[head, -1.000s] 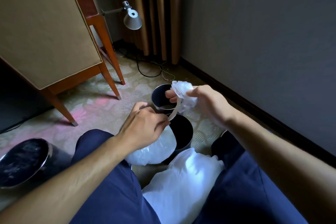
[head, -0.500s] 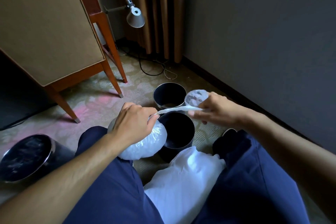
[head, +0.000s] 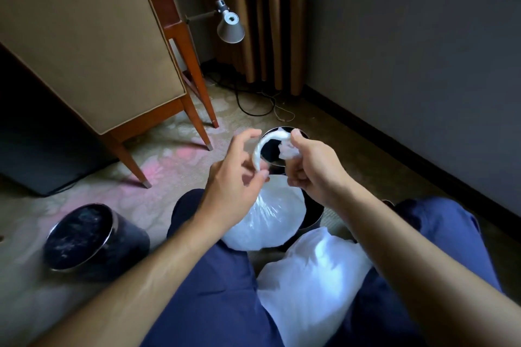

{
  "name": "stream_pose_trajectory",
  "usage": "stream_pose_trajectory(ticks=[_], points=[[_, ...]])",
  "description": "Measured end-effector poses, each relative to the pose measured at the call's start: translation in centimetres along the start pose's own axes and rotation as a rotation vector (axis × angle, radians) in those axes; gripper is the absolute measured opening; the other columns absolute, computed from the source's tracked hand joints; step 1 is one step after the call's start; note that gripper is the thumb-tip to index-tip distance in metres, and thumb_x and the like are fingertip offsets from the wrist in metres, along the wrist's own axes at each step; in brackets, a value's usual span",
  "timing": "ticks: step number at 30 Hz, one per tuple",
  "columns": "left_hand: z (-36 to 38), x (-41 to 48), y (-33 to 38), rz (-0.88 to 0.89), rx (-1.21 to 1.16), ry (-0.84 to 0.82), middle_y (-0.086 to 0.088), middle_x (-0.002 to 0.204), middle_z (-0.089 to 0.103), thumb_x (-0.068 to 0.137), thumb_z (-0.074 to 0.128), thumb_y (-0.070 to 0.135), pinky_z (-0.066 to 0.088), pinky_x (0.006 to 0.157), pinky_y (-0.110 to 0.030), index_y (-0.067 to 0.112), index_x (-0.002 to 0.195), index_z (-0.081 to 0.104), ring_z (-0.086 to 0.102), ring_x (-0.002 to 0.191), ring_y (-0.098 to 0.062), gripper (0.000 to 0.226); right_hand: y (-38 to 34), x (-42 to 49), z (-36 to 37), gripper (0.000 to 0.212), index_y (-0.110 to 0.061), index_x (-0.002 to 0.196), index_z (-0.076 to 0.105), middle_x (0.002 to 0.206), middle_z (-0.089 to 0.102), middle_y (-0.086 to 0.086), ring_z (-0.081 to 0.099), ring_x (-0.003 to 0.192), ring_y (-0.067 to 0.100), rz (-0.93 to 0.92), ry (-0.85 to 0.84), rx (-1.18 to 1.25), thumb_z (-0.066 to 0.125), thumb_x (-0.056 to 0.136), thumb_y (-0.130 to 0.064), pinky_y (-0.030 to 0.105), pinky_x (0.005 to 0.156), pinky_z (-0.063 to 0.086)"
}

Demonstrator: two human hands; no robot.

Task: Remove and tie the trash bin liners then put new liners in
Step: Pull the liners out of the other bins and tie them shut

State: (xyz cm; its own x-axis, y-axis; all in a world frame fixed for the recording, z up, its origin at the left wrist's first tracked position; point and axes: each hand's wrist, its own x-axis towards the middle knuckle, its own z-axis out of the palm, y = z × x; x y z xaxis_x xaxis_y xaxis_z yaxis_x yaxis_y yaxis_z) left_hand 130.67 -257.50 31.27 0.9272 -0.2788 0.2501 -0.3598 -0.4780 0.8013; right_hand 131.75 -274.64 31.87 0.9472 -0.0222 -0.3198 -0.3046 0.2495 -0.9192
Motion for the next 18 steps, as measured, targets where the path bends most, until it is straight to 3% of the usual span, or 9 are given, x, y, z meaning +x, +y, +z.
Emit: stream_pose_trajectory(ticks=[4, 7, 9, 10, 13, 15, 18], points=[[-2.3, 0.2, -0.1, 0.14, 0.119, -0.026, 0.005, 0.095, 0.069, 0.089, 0.071, 0.011, 0.059, 0.077, -0.03, 0.04, 0.127, 0.056, 0.072, 0.082, -0.009, 0.049, 0.3, 0.3, 2.7, 0.034, -0.017, 0.077, 0.053, 0.054, 0.036, -0.001, 0.03, 0.043, 0.01, 0.113, -0.046, 0.142, 0.043, 0.108, -0.028, 0.022, 0.04, 0.033], [-4.4, 0.5, -1.0, 0.244, 0.306, -0.032, 0.009, 0.104, 0.071, 0.091, 0.07, 0.016, 0.053, 0.086, -0.027, 0.028, 0.117, 0.071, 0.066, 0.094, -0.006, 0.029, 1.2, 0.6, 4.1, 0.032, -0.01, 0.098, 0.062, 0.075, 0.041, 0.012, 0.034, 0.054, 0.013, 0.118, -0.084, 0.119, 0.047, 0.106, -0.037, 0.033, 0.059, 0.056], [-6.0, 0.6, -1.5, 0.305, 0.435, -0.085, 0.006, 0.111, 0.073, 0.09, 0.065, 0.011, 0.047, 0.094, -0.016, 0.02, 0.12, 0.071, 0.064, 0.101, -0.004, 0.032, 2.0, 1.1, 4.6, 0.032, -0.011, 0.095, 0.065, 0.063, 0.042, 0.002, 0.03, 0.049, 0.011, 0.094, -0.073, 0.063, 0.052, 0.103, -0.039, 0.039, 0.074, 0.053], [-6.8, 0.8, -1.9, 0.366, 0.535, -0.124, 0.003, 0.111, 0.073, 0.088, 0.062, 0.01, 0.047, 0.096, -0.019, 0.018, 0.121, 0.07, 0.064, 0.101, -0.008, 0.035, 2.3, 1.2, 4.8, 0.03, -0.013, 0.093, 0.064, 0.06, 0.042, -0.003, 0.031, 0.049, 0.011, 0.072, -0.067, 0.028, 0.054, 0.102, -0.039, 0.039, 0.076, 0.047], [-8.9, 1.2, -3.1, 0.554, 0.811, -0.175, -0.001, 0.098, 0.064, 0.088, 0.061, 0.016, 0.048, 0.085, -0.038, 0.017, 0.11, 0.07, 0.059, 0.089, -0.023, 0.024, 2.9, 1.2, 5.3, 0.027, -0.01, 0.089, 0.061, 0.057, 0.046, -0.005, 0.042, 0.052, 0.011, 0.016, -0.081, -0.02, 0.056, 0.102, -0.033, 0.033, 0.069, 0.044], [-9.7, 1.1, -3.1, 0.609, 0.911, -0.163, -0.004, 0.099, 0.055, 0.089, 0.065, 0.025, 0.043, 0.077, -0.036, 0.017, 0.102, 0.07, 0.051, 0.09, -0.025, 0.016, 3.2, 1.2, 5.7, 0.03, -0.007, 0.08, 0.061, 0.051, 0.047, -0.008, 0.045, 0.048, 0.009, -0.035, -0.082, -0.067, 0.056, 0.102, -0.027, 0.026, 0.06, 0.046], [-9.4, 0.4, -2.9, 0.784, 0.986, -0.191, -0.007, 0.114, 0.06, 0.092, 0.064, 0.029, 0.042, 0.079, -0.038, 0.014, 0.101, 0.07, 0.053, 0.097, -0.028, 0.018, 3.9, 1.6, 6.0, 0.038, -0.014, 0.064, 0.058, 0.049, 0.044, -0.008, 0.042, 0.049, 0.01, -0.158, -0.037, -0.204, 0.058, 0.097, -0.032, 0.031, 0.06, 0.042]])
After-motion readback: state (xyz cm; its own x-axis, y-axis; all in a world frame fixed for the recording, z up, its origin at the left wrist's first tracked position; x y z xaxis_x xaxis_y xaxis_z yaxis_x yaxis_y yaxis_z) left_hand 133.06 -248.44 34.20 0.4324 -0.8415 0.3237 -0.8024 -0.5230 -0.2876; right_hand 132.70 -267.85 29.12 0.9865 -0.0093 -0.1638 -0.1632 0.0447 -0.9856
